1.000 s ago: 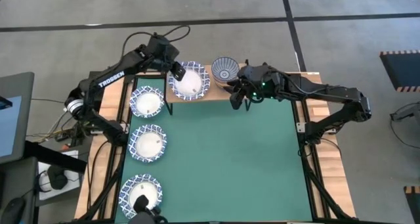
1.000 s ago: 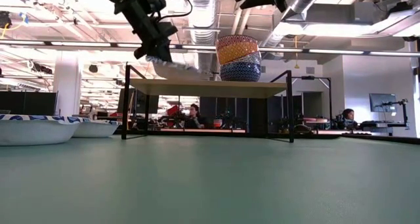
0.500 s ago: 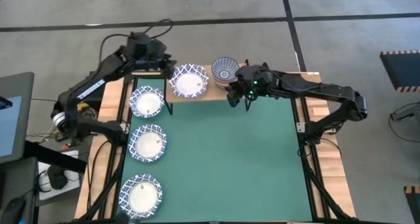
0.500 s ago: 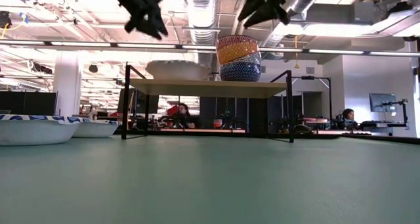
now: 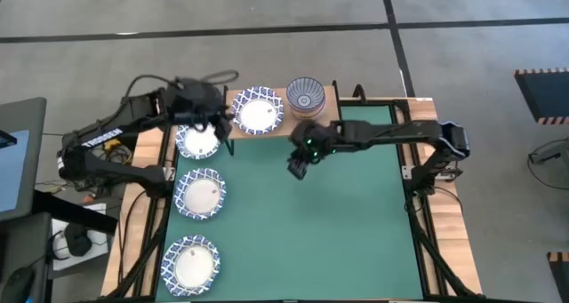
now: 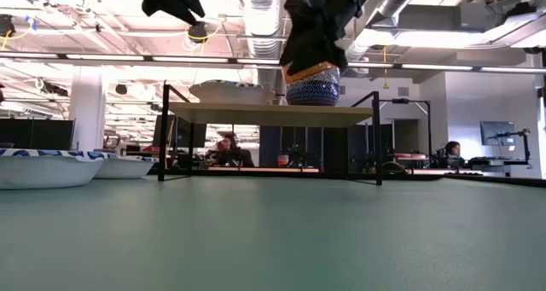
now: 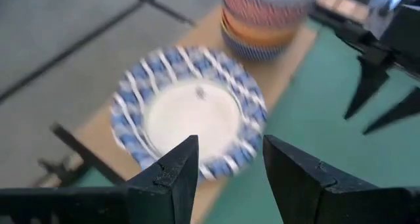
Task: Place and stack bowls onto a shelf
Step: Stack the large white bowl on the large white bowl on the shelf
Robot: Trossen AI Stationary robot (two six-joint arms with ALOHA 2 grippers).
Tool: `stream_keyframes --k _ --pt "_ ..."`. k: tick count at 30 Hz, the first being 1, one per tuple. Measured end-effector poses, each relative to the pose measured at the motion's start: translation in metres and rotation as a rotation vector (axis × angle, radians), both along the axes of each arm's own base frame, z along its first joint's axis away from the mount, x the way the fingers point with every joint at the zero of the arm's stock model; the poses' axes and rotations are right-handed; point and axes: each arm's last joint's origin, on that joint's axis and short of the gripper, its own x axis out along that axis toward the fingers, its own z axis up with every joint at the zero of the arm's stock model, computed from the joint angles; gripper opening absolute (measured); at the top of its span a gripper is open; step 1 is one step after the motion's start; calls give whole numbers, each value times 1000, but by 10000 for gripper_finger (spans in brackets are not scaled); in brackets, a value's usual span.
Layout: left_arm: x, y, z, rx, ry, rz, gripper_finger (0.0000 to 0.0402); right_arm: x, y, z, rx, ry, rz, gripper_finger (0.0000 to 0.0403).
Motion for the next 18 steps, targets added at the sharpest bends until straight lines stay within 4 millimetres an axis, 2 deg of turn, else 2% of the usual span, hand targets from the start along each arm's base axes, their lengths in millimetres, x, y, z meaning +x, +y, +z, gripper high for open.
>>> stream_keyframes --k 6,10,15,18 --pt "-1 -44 -18 -234 134 -82 154 19 30 -24 51 26 96 152" --pt "-10 -76 -28 -366 241 -50 154 33 53 -40 95 12 148 152" --pt "-20 -110 -31 -424 271 -32 154 54 80 -61 189 -68 166 152" --pt "-25 -127 -31 -436 283 -107 154 67 92 -73 274 -127 158 154"
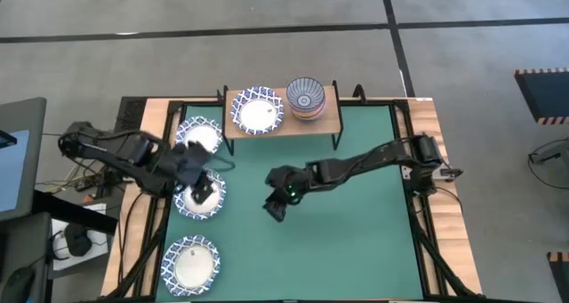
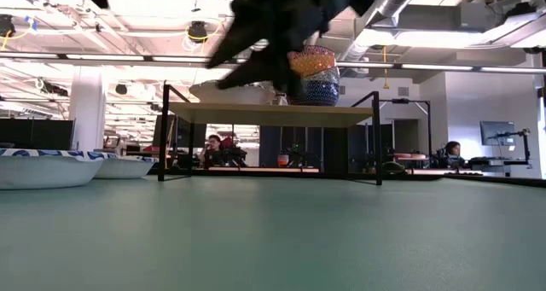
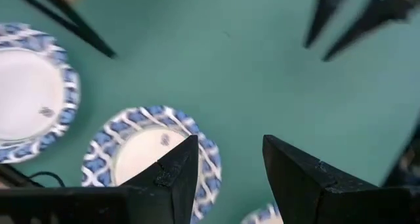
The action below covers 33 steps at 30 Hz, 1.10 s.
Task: Place and stack bowls onto a shelf
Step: Stack the large white bowl on the large white bowl on the shelf
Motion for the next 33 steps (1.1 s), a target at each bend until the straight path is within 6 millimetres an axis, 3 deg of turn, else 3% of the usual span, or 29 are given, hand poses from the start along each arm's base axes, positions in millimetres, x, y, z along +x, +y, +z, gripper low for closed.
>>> stream_keyframes --k 7,14,19,27,33 --pt "-1 -33 -15 59 67 -287 154 22 4 -27 157 -68 -92 179" --pt "-9 -51 -81 50 235 -337 154 42 11 -58 321 -161 -244 220" --pt "-20 -58 -122 86 298 -357 154 44 17 -77 391 -127 -382 230" --pt "-32 -53 -178 203 322 -414 154 39 28 -83 396 -90 -519 227" --pt "-32 -55 -200 112 302 -527 150 38 35 -82 455 -87 -539 227"
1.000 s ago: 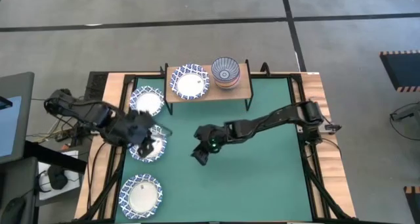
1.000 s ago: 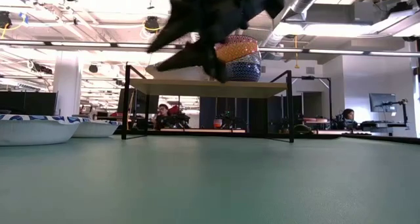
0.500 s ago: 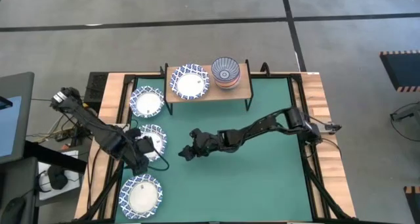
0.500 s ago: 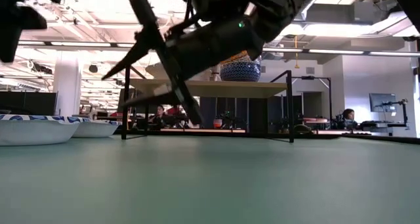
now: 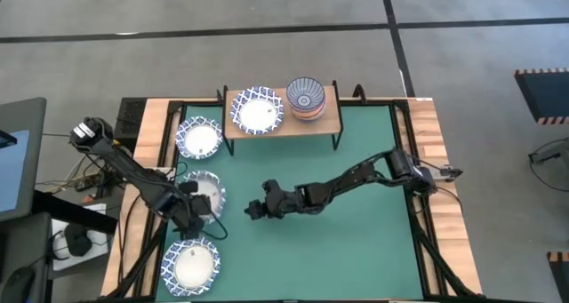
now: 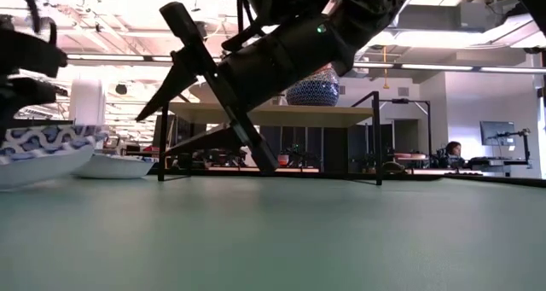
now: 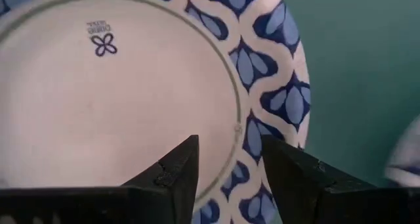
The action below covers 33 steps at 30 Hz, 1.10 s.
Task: Place and stack bowls onto a shelf
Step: Stack the large white bowl on the large white bowl on the shelf
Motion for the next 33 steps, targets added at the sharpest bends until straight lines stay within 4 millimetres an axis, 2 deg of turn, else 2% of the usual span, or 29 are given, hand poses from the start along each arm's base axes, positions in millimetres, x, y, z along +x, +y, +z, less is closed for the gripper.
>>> stream_keyframes --k 4,10,17,21,24,26,29,33 --pt "5 -4 1 -40 -46 -63 135 -1 3 0 18 -1 -3 227" --pt "17 -12 7 -58 -211 -112 102 1 4 4 44 -40 -13 227" --pt "33 -21 10 -11 -403 -174 61 6 -18 6 25 -60 -57 226" --pt "40 -21 2 18 -383 -158 49 7 -33 3 6 -31 -81 226" --pt "43 -20 -2 -22 -348 -89 43 6 -37 1 -6 -5 -85 226" --pt "46 -22 4 -82 -341 -46 40 6 -37 0 -10 0 -70 226" --pt "54 -29 27 -150 -377 -58 36 5 -33 0 -19 2 -36 226" --pt "57 -28 53 -15 -364 -96 34 3 -24 -2 -26 28 -12 226"
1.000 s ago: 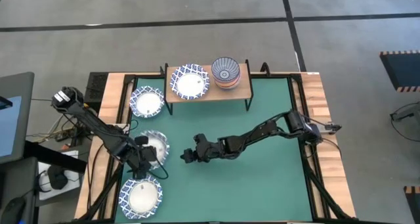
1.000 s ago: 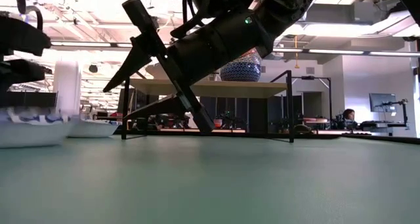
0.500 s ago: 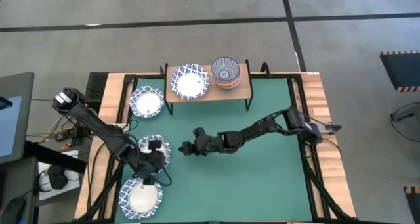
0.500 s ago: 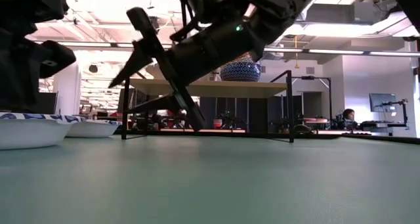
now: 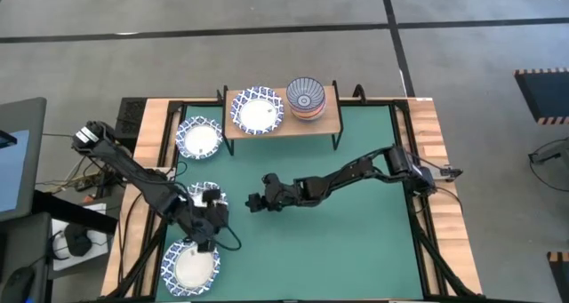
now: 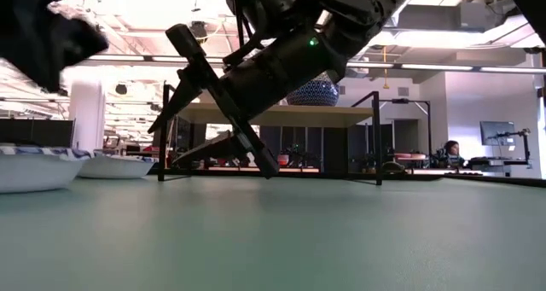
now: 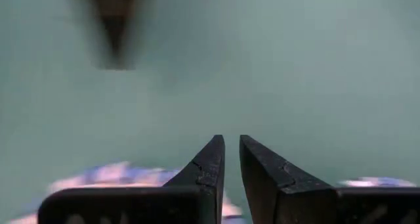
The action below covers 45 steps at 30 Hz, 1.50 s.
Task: Place and stack bowls onto a shelf
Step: Stack the large white bowl on the large white bowl on the shelf
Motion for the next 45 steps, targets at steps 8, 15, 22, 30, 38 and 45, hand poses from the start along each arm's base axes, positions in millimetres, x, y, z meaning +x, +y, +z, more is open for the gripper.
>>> stream_keyframes --k 8,15,22,30,38,45 --pt "-16 32 -25 204 195 195 34 -2 9 -1 -12 7 -12 226" --pt "-16 34 -63 38 129 146 34 -3 12 0 -15 6 -20 226" --pt "0 23 -57 -62 -85 35 34 -3 13 0 -16 4 -23 226" --pt "8 17 -47 -96 -190 -65 34 -4 12 -2 2 21 -33 226" --pt "8 16 -30 -55 -72 40 34 -2 7 -1 22 11 -51 226" --pt "-7 35 -41 50 129 236 34 -1 2 0 25 6 -87 213"
